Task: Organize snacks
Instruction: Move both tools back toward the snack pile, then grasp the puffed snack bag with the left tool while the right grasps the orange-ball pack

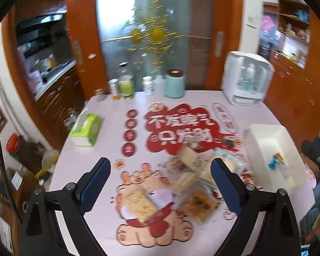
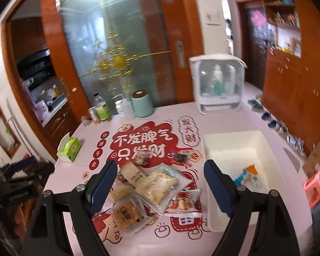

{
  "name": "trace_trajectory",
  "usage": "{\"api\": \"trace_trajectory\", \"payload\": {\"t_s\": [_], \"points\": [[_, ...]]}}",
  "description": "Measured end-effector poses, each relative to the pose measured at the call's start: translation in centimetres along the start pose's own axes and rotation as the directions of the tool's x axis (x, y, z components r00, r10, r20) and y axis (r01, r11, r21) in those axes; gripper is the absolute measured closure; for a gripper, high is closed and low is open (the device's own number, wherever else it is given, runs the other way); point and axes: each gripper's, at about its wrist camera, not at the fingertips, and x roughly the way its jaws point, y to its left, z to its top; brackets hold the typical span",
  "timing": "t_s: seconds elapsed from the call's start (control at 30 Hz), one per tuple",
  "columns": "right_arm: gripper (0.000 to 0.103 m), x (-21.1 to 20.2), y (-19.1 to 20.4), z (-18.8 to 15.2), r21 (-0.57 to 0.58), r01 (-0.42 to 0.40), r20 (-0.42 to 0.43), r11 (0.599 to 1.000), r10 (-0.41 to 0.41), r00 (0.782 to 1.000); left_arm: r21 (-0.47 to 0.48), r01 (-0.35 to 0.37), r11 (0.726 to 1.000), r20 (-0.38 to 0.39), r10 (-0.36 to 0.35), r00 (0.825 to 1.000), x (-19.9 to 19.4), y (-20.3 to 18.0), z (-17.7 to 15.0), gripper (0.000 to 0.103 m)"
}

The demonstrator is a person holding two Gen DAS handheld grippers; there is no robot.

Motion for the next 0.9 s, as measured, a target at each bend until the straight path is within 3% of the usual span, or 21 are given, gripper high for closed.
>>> {"api": "trace_trajectory", "payload": {"t_s": [0.3,0.43,0.7,0.9], "points": [[0.019,5.1,8.1,-3.3,-0.227,-0.023,-0.157,0.974,-0.013,0.988,-0.033,-0.033,0.999,-0.129,0.029,0.991,5.6,5.7,-2.5,0.009],[0.019,9.2,10.0,-5.9,-0.263,-0.055,-0.245,0.963,-0.011,0.969,-0.023,-0.021,1.0,-0.23,0.015,0.973,9.7,6.4,-4.7,0.009],[0.019,17.1,10.7,-10.9,-0.2,-0.173,-0.461,0.964,0.063,0.885,-0.04,0.014,0.999,-0.451,-0.03,0.892,18.2,6.0,-9.4,0.009],[0.019,21.5,10.6,-13.6,-0.191,-0.207,-0.566,0.96,0.064,0.822,-0.09,0.016,0.996,-0.542,-0.063,0.838,22.4,5.7,-11.3,0.009]]}}
